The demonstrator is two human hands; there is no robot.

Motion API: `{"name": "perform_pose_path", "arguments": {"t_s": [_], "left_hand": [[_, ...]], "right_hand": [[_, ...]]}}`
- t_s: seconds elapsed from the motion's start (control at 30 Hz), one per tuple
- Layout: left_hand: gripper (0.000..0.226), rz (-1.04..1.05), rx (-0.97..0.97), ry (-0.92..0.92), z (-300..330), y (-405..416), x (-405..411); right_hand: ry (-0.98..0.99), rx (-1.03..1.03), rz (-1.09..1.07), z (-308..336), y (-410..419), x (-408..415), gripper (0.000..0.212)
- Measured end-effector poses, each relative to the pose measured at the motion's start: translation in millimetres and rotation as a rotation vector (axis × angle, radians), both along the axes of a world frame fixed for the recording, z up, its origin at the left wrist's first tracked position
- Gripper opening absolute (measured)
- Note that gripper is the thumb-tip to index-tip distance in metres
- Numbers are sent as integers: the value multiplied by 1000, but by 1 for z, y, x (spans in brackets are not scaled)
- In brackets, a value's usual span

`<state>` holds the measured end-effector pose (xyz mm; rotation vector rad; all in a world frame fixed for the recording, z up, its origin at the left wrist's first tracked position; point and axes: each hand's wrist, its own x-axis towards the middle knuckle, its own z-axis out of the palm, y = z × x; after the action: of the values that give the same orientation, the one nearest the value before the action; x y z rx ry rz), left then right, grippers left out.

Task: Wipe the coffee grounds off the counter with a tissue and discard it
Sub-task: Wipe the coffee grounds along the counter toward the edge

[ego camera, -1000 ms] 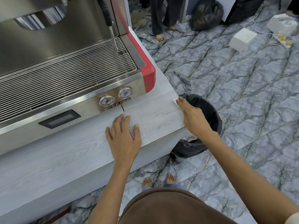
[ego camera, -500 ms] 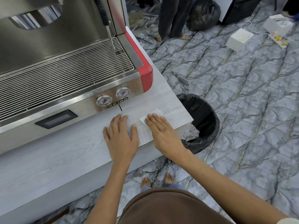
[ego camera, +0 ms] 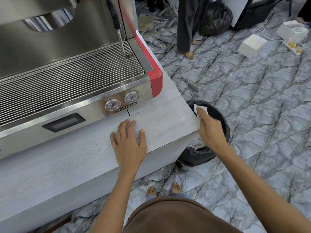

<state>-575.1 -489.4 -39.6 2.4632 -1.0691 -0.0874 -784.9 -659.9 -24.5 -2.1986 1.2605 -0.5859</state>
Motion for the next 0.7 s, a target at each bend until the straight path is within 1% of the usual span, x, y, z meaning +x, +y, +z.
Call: {"name": "perform_pose_path", "arguments": {"t_s": [0.07,0.13,0.27,0.4,0.53,0.7], "left_hand": [[47,2,-3,2,0,0,0],[46,3,-5,7,0,0,0],[46,7,-17,19,2,0,-1],[50,14,-24,40,4,0,-1],[50,9,-30,62,6,1,-1],[47,2,-34,68,5,2,-1]], "right_hand": [[-36,-20,17,5,16,12,41],[-43,-87,91,8,38,33,45],[8,-181,292,1,76,73,50],[76,-215,400,-14,97,93,49],[124,-271,396,-23,97,86,50],[135,-270,302,-25,71,52,50]]}}
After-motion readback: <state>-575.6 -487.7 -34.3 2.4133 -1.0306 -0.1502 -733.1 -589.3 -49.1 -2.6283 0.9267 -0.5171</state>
